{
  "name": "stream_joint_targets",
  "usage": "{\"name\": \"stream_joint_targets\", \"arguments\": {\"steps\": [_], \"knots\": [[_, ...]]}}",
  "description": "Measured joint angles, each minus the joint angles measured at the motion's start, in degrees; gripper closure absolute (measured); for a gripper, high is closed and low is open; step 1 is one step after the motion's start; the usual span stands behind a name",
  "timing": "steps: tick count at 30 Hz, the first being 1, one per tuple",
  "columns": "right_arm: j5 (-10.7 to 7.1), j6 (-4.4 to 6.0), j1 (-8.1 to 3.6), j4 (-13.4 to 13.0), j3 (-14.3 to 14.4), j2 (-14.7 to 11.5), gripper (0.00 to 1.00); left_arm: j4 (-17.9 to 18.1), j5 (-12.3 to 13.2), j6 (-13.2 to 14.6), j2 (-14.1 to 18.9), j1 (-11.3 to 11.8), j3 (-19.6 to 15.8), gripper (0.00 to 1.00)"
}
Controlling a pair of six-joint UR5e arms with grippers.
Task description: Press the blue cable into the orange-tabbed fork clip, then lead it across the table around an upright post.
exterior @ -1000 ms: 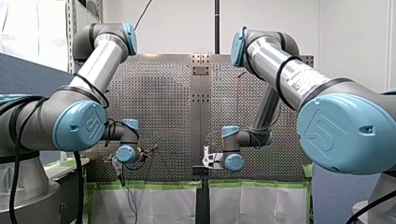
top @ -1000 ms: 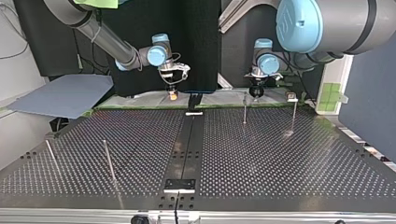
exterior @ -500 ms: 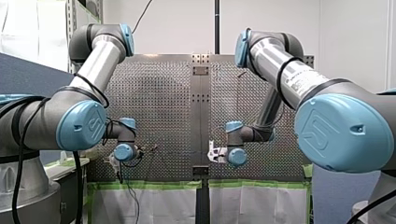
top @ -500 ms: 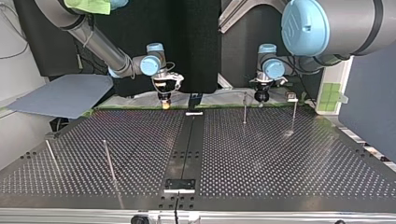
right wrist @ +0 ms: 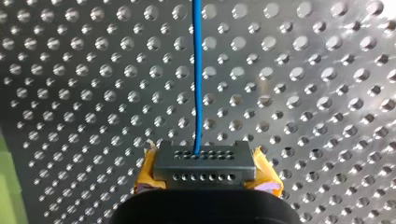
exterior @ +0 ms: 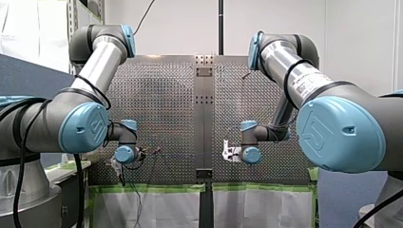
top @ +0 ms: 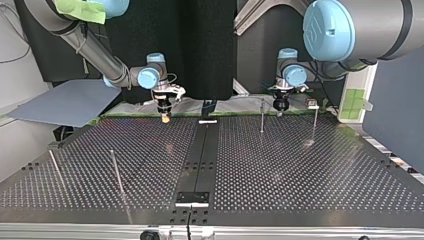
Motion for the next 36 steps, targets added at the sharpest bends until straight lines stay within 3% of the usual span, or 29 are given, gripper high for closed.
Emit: {"name": "stream_joint_targets", "arguments": {"steps": [11, 22, 29, 36], "knots": [[-0.79, 0.32, -0.15, 1.2, -3.9, 0.0, 1.00, -1.6, -0.1, -0.8, 0.0, 0.2, 2.2, 1.00], [0.95, 0.39, -0.86, 2.1, -5.8, 0.1, 1.00, -2.2, -0.2, -1.1, 0.0, 0.6, 3.2, 1.00], [3.74, 0.97, -2.58, 2.1, -6.2, 0.2, 1.00, -2.2, -0.3, -1.2, -0.1, 0.9, 3.6, 1.00], [7.04, 1.25, -3.58, 2.4, -7.3, 0.2, 1.00, -2.1, -0.4, -1.1, -0.1, 1.0, 3.6, 1.00]]}}
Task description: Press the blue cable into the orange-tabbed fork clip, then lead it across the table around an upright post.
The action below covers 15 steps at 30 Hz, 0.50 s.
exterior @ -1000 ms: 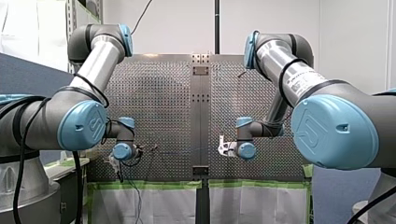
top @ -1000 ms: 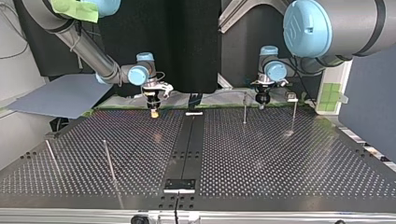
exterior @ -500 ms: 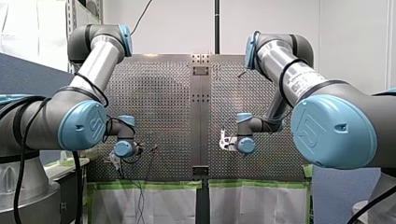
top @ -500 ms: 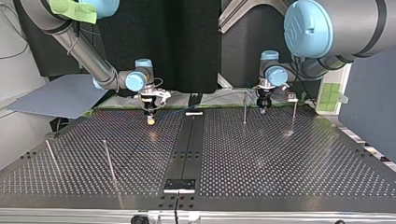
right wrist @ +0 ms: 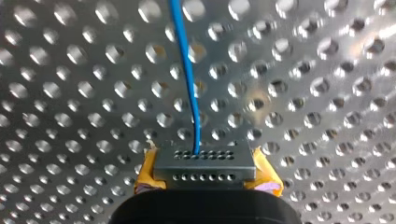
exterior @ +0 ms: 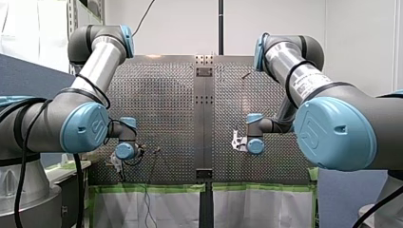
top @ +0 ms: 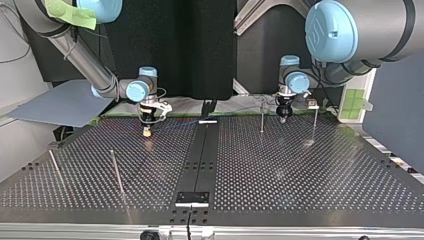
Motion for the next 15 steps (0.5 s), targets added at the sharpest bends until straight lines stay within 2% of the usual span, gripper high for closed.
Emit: {"name": "stream_joint_targets", "arguments": {"steps": [4, 9, 11, 12, 13, 14, 15], "knots": [[0.66, -0.09, -0.16, 0.5, -0.4, 0.0, 1.00, -0.1, 0.0, 0.0, 0.0, 0.1, 0.0, 1.00], [0.10, -0.26, -0.17, 1.2, -0.5, 0.0, 1.00, 0.2, 0.2, 0.4, 0.1, 0.5, 0.0, 0.97], [-0.32, -0.38, -0.16, 1.5, -0.5, 0.0, 1.00, 0.7, 0.8, 1.0, 0.1, 0.6, 0.0, 0.79], [-0.50, -0.41, -0.16, 1.6, -0.5, 0.0, 1.00, 0.8, 1.1, 1.4, 0.1, 0.6, 0.0, 0.79], [-0.66, -0.41, -0.15, 1.6, -0.5, 0.0, 1.00, 0.7, 1.3, 1.8, 0.1, 0.6, 0.0, 0.69], [-0.81, -0.41, -0.15, 1.7, -0.5, 0.0, 1.00, 0.5, 1.3, 2.3, 0.1, 0.6, 0.0, 0.64], [-0.89, -0.41, -0.14, 1.7, -0.5, 0.0, 1.00, 0.2, 1.2, 2.8, 0.1, 0.6, 0.0, 0.64]]}}
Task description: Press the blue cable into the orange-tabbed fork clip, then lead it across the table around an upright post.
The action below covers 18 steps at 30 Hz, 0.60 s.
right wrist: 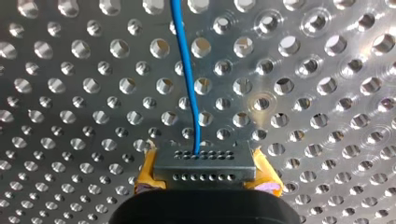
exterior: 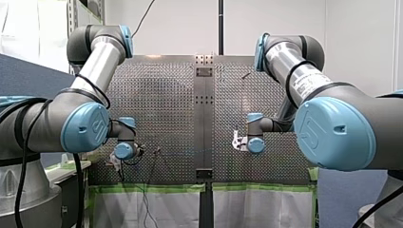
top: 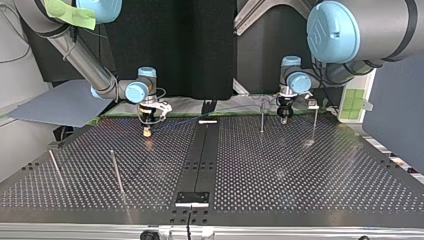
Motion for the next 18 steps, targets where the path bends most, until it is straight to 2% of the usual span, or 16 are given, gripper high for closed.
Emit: {"name": "stream_joint_targets", "arguments": {"steps": [1, 2, 3, 4, 10, 18], "knots": [[-0.06, 0.00, 0.03, 0.0, 0.0, 0.0, 1.00, -0.3, -0.3, 0.5, 0.0, 0.0, 0.0, 0.43], [-0.10, 0.02, 0.08, 0.0, 0.0, 0.0, 1.00, -0.8, -0.7, 1.1, 0.0, -0.1, 0.0, 0.30], [-0.13, 0.05, 0.12, 0.0, 0.0, 0.0, 1.00, -1.2, -1.0, 1.5, 0.0, -0.1, 0.0, 0.30], [-0.15, 0.08, 0.17, 0.0, 0.0, 0.0, 1.00, -1.7, -1.4, 1.9, 0.0, -0.2, 0.0, 0.20], [-0.52, 0.27, 0.40, 0.1, 0.0, 0.0, 1.00, -4.4, -3.8, 4.8, 0.1, -0.7, -0.4, 0.18], [-0.62, 0.34, 0.44, 0.1, 0.0, 0.0, 1.00, -8.4, -2.1, 8.8, 0.4, -0.9, -3.6, 0.18]]}}
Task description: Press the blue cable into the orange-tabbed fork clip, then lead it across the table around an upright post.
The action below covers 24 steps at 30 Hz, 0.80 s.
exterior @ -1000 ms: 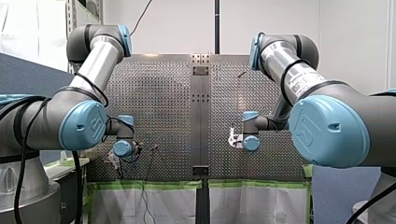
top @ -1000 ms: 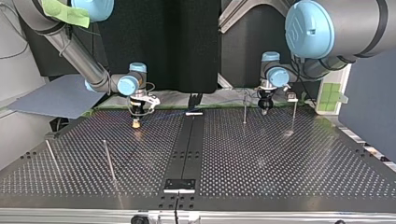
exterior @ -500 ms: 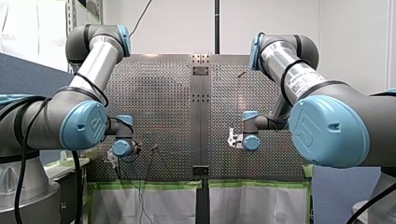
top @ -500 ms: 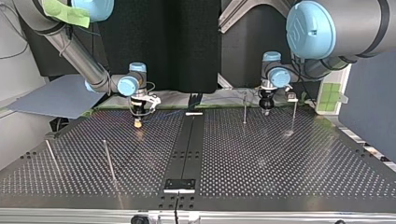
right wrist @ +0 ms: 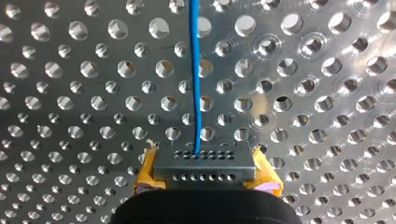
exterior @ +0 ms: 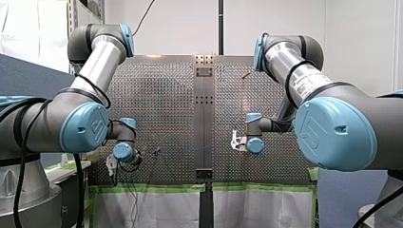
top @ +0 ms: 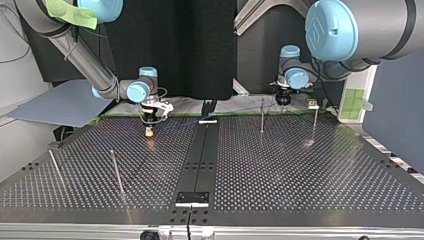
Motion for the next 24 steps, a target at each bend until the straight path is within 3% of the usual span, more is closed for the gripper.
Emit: {"name": "stream_joint_targets", "arguments": {"steps": [9, 15, 24], "knots": [[-0.24, 0.08, 0.01, 0.0, 0.0, 0.1, 1.00, -4.7, 1.7, 3.9, 2.9, 0.2, -4.6, 0.13], [-0.26, 0.09, 0.03, 0.0, 0.0, 0.1, 1.00, -6.8, 1.2, 2.1, 5.7, -0.7, -7.5, 0.13], [-0.29, 0.09, 0.07, 0.0, 0.0, 0.1, 1.00, -3.2, 4.3, -1.1, 10.3, -2.2, -12.0, 0.13]]}}
